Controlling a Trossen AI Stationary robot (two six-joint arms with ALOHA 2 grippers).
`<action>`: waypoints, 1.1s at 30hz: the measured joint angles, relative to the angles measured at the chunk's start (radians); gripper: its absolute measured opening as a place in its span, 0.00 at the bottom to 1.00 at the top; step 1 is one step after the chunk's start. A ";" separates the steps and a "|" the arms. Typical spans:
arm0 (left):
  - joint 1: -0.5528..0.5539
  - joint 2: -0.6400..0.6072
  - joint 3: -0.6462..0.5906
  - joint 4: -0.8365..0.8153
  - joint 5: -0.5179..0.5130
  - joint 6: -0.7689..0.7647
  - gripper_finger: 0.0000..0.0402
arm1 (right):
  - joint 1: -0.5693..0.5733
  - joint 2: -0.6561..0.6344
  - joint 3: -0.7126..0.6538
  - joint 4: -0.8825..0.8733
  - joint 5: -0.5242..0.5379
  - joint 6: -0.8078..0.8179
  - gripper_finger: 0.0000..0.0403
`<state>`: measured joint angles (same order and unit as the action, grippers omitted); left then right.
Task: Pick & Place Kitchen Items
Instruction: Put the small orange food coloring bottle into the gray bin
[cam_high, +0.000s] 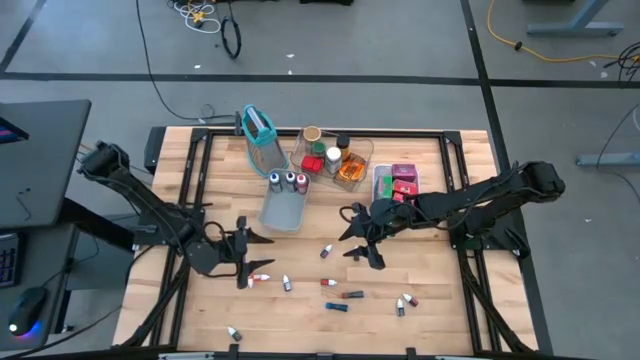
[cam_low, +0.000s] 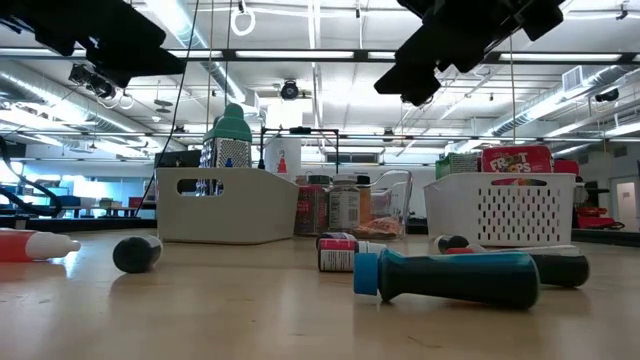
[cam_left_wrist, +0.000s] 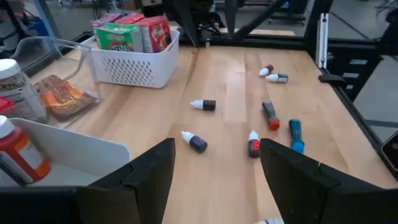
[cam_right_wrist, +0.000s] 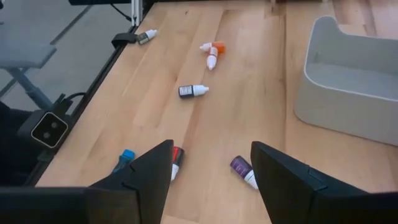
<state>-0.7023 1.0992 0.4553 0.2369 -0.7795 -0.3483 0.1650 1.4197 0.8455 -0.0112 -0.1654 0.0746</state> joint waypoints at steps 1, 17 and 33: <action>0.002 0.000 0.000 -0.003 -0.007 0.000 0.61 | 0.000 0.000 0.000 0.004 0.000 0.000 0.55; 0.010 0.000 0.000 -0.168 0.177 -0.156 0.61 | 0.000 0.000 0.000 0.015 0.000 -0.039 0.55; 0.006 0.215 0.075 -0.276 0.278 -0.284 0.61 | 0.000 0.000 0.000 0.016 0.000 -0.062 0.55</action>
<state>-0.6968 1.3147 0.5303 -0.0392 -0.5016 -0.6319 0.1654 1.4200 0.8455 0.0049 -0.1654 0.0130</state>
